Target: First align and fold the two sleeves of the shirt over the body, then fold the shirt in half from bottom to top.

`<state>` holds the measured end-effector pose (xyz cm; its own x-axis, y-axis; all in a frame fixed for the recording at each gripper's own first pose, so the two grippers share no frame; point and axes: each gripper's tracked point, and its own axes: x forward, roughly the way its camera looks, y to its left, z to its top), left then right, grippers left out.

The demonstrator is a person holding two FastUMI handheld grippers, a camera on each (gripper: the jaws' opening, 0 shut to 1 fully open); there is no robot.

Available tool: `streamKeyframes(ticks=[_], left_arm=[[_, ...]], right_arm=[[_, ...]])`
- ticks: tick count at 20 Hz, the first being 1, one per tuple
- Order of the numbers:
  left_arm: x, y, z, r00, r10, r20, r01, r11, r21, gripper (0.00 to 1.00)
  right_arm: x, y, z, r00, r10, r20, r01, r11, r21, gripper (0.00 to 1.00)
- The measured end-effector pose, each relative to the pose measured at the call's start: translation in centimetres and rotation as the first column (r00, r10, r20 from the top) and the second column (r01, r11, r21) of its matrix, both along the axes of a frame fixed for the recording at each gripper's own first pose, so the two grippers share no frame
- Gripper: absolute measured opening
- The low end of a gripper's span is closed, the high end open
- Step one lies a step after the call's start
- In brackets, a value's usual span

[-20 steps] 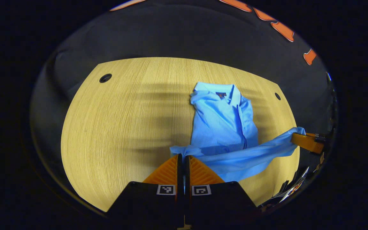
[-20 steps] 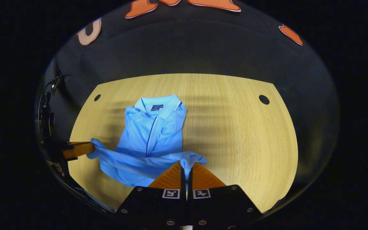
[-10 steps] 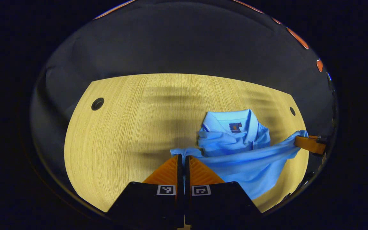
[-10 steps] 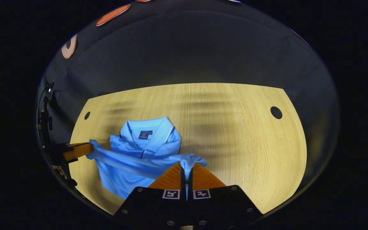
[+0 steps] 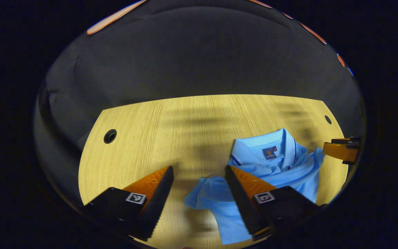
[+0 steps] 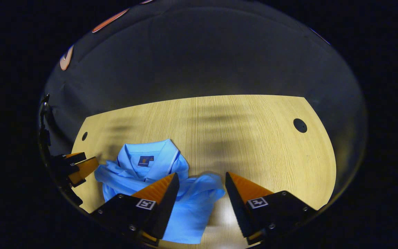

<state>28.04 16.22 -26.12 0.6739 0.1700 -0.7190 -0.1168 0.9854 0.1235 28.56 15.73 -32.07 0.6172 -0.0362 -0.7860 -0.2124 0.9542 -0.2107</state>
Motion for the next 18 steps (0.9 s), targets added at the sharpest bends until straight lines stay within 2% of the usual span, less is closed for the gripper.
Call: streamKeyframes(ticks=[1,2,6,9,15,18], left_arm=[[0.0,0.3,0.8,1.000,0.000,0.020,-0.001,1.000,0.018,1.00],[-0.2,0.5,1.8,0.999,0.000,0.046,-0.002,0.999,0.037,1.00],[-1.5,0.8,7.4,0.982,-0.018,0.186,0.004,0.997,0.075,1.00],[-3.7,0.4,12.4,0.960,-0.033,0.277,0.014,0.997,0.070,1.00],[-11.1,-0.7,21.8,0.886,-0.105,0.452,0.052,0.990,0.128,1.00],[-15.4,-1.6,23.8,0.845,-0.126,0.519,0.047,0.986,0.162,1.00]], right_arm=[[-0.1,0.0,0.3,1.000,-0.004,0.007,0.004,1.000,0.001,0.94],[-0.4,0.1,0.6,1.000,-0.005,0.018,0.005,1.000,0.005,0.99],[-2.5,1.1,4.6,0.995,0.016,0.103,-0.017,1.000,0.010,0.99],[-4.6,2.4,8.8,0.976,0.071,0.207,-0.071,0.997,-0.006,0.99],[-12.4,5.6,16.7,0.913,0.143,0.382,-0.160,0.987,0.014,0.99],[-17.2,6.2,18.8,0.889,0.146,0.435,-0.180,0.983,0.038,0.99]])
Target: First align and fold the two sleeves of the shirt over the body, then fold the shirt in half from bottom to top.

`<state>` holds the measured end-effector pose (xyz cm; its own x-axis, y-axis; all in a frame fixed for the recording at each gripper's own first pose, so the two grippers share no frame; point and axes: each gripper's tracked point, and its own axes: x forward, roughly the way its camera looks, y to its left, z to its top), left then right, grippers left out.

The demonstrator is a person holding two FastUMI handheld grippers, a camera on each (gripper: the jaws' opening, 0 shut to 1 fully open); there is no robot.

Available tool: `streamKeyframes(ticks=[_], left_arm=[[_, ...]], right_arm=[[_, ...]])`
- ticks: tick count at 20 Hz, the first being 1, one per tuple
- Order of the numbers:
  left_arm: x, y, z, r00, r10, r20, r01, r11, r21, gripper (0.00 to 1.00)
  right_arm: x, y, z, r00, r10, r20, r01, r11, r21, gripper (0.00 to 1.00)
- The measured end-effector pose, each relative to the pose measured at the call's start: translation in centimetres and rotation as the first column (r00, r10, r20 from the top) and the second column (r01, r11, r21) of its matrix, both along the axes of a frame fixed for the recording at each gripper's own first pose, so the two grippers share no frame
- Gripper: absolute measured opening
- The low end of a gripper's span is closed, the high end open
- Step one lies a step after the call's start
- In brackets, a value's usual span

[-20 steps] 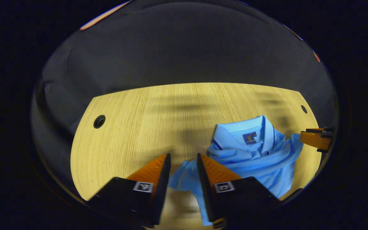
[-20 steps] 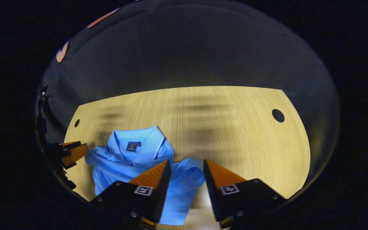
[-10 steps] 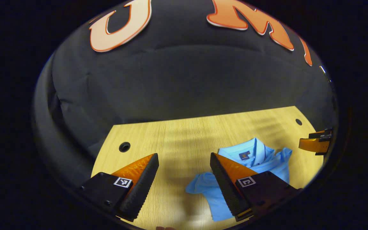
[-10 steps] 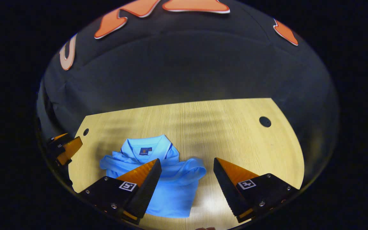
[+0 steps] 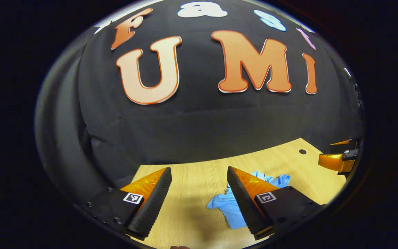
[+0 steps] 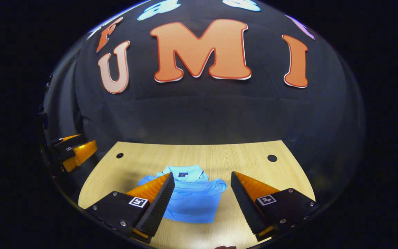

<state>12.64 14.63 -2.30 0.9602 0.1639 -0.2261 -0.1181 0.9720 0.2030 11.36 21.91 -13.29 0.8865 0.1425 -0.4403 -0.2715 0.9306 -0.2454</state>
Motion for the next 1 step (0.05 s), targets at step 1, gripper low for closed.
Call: streamKeyframes(ticks=[1], left_arm=[[-1.64,-0.32,0.35,1.000,-0.007,0.018,0.007,1.000,0.004,1.00]], right_arm=[[-1.53,0.01,0.40,1.000,0.001,0.014,-0.001,1.000,0.010,0.99]])
